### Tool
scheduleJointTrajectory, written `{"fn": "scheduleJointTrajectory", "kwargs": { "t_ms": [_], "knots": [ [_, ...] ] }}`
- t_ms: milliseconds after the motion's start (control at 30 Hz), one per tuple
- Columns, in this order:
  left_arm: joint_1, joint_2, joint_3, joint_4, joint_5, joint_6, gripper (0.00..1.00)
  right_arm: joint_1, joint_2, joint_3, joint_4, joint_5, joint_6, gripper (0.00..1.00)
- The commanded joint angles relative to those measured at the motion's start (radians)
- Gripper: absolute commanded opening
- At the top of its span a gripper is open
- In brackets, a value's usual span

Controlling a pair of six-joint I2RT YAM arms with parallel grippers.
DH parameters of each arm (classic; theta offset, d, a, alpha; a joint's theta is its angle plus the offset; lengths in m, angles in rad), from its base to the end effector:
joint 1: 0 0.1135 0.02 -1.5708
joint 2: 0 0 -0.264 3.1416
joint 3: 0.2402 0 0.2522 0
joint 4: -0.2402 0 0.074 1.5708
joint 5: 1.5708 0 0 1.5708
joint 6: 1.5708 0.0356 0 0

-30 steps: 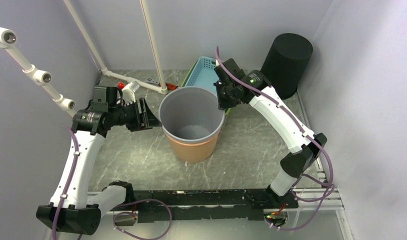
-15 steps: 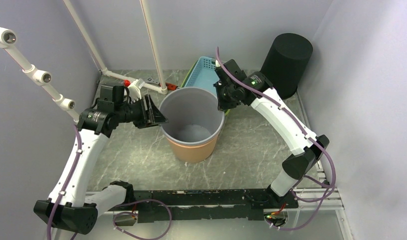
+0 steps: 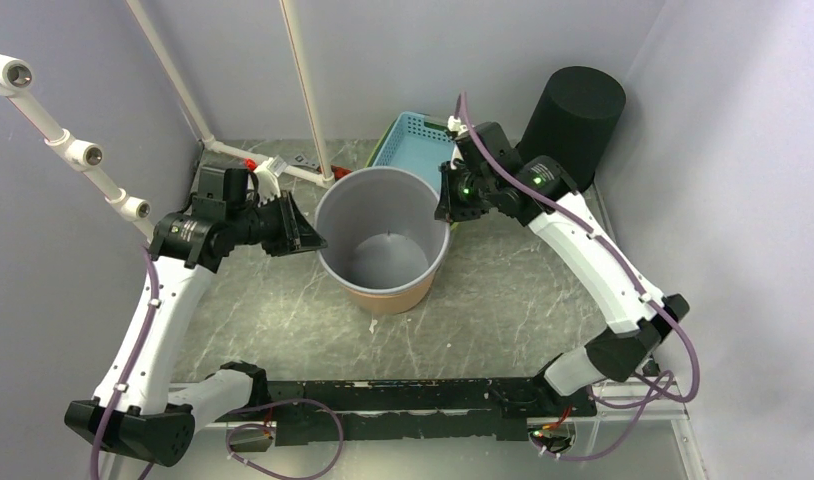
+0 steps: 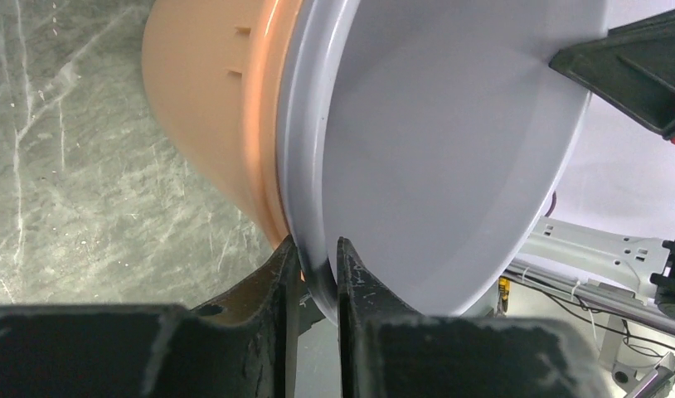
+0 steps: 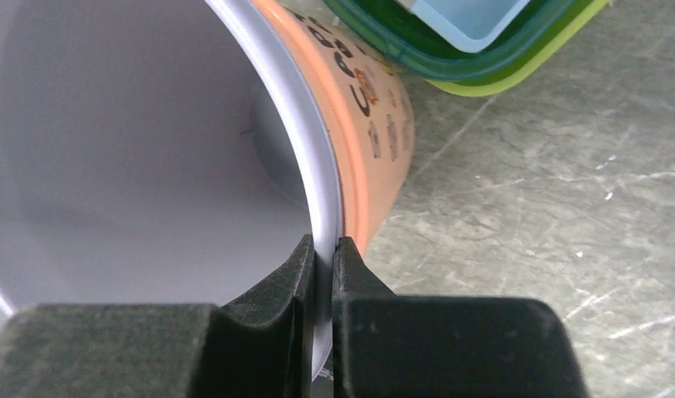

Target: Turn the large container upside down

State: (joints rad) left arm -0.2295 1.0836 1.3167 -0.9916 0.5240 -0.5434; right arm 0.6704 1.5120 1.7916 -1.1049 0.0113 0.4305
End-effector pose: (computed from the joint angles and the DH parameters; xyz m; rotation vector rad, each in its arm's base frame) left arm 0.1878 -0.0622 0.3896 -0.1017 2.4126 -0.9847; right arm 0.2335 0.1847 0.4218 -0.2885 2.4391 0.4905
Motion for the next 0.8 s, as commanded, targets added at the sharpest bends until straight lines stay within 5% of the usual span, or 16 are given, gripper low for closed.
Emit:
{"fn": "scheduleJointTrajectory", "kwargs": {
  "t_ms": [0,133,333,767],
  "knots": [
    [-0.014,0.01,0.08,0.038,0.06,0.03,0.17,0.011,-0.078,0.013,0.199,-0.191,0.048,0.06],
    [-0.014,0.0,0.104,0.037,0.074,0.026,0.16,0.009,-0.049,0.038,0.128,-0.18,0.023,0.03],
    [-0.014,0.017,0.154,-0.017,0.069,0.052,0.42,0.009,-0.018,0.04,0.098,-0.191,0.014,0.01],
    [-0.014,0.033,0.114,-0.022,0.027,0.05,0.48,0.003,-0.055,-0.008,0.186,-0.196,0.041,0.02]
  ]
}}
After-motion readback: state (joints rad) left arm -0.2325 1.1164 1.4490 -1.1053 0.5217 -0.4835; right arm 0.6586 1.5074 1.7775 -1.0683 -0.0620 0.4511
